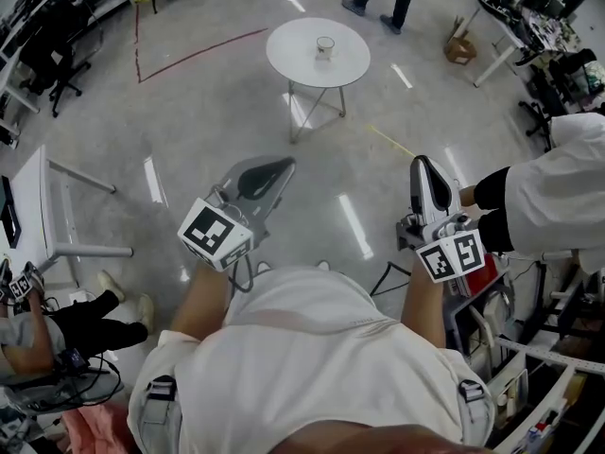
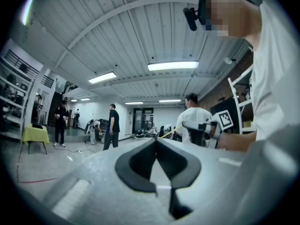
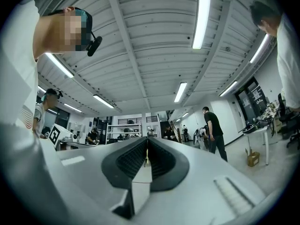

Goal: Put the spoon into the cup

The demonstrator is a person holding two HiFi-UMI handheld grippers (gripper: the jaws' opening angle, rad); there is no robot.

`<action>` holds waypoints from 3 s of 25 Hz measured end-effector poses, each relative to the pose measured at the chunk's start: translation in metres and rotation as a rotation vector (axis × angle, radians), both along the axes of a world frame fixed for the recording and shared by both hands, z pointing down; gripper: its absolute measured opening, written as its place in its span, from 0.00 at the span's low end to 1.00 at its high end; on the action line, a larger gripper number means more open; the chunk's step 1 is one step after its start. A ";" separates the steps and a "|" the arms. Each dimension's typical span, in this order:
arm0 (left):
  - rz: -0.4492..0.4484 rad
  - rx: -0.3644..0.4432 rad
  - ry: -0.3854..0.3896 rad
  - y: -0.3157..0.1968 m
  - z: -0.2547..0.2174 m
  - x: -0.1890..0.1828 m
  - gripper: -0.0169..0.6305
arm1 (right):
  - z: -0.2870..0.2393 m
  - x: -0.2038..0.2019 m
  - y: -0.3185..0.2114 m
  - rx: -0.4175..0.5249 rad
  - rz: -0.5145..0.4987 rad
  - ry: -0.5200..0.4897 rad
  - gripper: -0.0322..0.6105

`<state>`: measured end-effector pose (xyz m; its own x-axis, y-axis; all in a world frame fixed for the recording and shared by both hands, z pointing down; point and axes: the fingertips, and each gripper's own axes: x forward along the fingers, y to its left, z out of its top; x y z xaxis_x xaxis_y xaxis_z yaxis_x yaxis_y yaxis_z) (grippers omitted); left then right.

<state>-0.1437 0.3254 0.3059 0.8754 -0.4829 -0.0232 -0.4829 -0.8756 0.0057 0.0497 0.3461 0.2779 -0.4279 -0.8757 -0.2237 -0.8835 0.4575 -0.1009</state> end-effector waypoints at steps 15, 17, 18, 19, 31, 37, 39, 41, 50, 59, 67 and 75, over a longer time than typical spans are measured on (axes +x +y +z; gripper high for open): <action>0.049 0.035 -0.022 -0.007 0.004 0.133 0.03 | 0.011 0.129 -0.002 0.007 0.016 -0.021 0.07; 0.064 0.031 -0.023 -0.007 0.007 0.152 0.03 | 0.019 0.144 -0.002 -0.007 0.012 -0.023 0.07; 0.070 0.029 -0.026 -0.009 0.008 0.158 0.03 | 0.023 0.149 -0.004 -0.015 0.010 -0.024 0.07; 0.073 0.027 -0.030 -0.012 0.010 0.164 0.03 | 0.027 0.154 -0.007 -0.020 0.011 -0.027 0.07; 0.085 -0.007 -0.040 -0.117 0.029 0.194 0.03 | 0.046 0.187 -0.110 -0.051 0.029 -0.051 0.07; 0.111 -0.038 -0.051 -0.213 0.032 0.188 0.03 | 0.050 0.179 -0.202 -0.078 0.063 -0.070 0.07; 0.125 -0.046 -0.052 -0.250 0.028 0.184 0.03 | 0.046 0.174 -0.236 -0.084 0.073 -0.066 0.07; 0.137 -0.048 -0.051 -0.287 0.024 0.180 0.03 | 0.041 0.169 -0.270 -0.086 0.085 -0.060 0.07; 0.119 -0.072 -0.026 -0.428 0.029 0.151 0.03 | 0.034 0.142 -0.405 -0.104 0.096 -0.012 0.07; 0.064 -0.080 -0.012 -0.505 0.033 0.128 0.03 | 0.037 0.119 -0.494 -0.119 0.036 0.019 0.07; -0.042 -0.102 -0.053 -0.574 0.044 0.164 0.03 | 0.059 0.161 -0.584 -0.145 -0.064 -0.013 0.07; -0.166 -0.092 -0.069 -0.659 0.036 0.238 0.03 | 0.063 0.233 -0.700 -0.136 -0.189 -0.007 0.07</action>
